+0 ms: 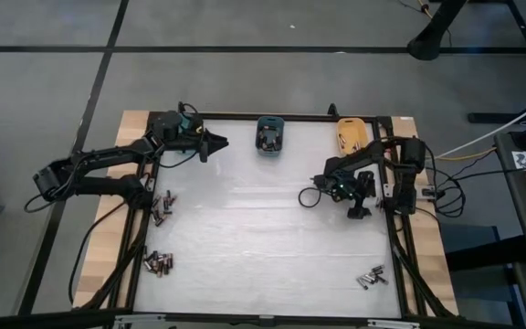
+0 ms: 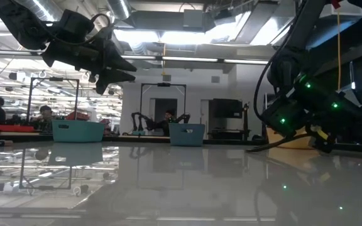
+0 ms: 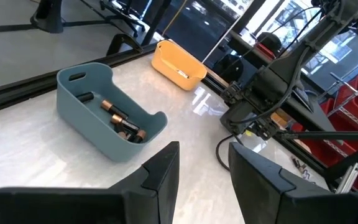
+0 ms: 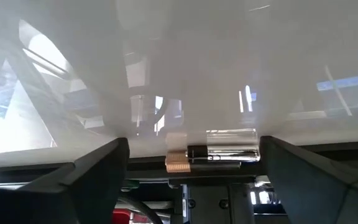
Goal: Sort batteries
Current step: Put the silver battery into the yellow bin
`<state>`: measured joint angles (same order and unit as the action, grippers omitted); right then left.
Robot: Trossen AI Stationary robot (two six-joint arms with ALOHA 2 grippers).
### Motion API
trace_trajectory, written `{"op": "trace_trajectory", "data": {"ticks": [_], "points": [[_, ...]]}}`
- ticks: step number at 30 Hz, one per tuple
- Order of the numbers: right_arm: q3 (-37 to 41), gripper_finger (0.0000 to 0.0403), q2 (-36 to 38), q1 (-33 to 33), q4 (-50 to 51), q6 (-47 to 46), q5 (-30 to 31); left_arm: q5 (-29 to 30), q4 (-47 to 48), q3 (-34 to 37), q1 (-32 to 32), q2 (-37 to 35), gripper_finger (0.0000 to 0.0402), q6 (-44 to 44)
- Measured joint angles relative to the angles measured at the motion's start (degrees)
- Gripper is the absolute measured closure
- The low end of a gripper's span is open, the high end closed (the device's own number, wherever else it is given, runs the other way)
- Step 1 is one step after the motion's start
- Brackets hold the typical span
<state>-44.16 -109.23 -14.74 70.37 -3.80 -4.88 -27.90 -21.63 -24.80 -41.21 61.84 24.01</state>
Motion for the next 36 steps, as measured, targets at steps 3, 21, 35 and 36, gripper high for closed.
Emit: {"op": "trace_trajectory", "data": {"ticks": [3,21,35,36], "points": [[0.69,0.0042,0.06,-0.02,0.09,-0.53,0.06,0.0,0.0,0.0,0.0,0.0,0.0273,-0.17],[3.45,0.0043,0.11,0.09,-0.42,-2.94,3.53,0.0,0.0,0.0,0.0,0.0,0.0273,-1.53],[-1.11,0.0043,-0.22,0.13,0.41,1.4,9.6,0.0,0.0,0.0,0.0,0.01,0.0273,-1.68],[-1.32,0.0043,-0.2,0.13,0.41,1.67,9.87,0.0,0.0,0.0,0.0,0.0,0.0273,-1.66]]}}
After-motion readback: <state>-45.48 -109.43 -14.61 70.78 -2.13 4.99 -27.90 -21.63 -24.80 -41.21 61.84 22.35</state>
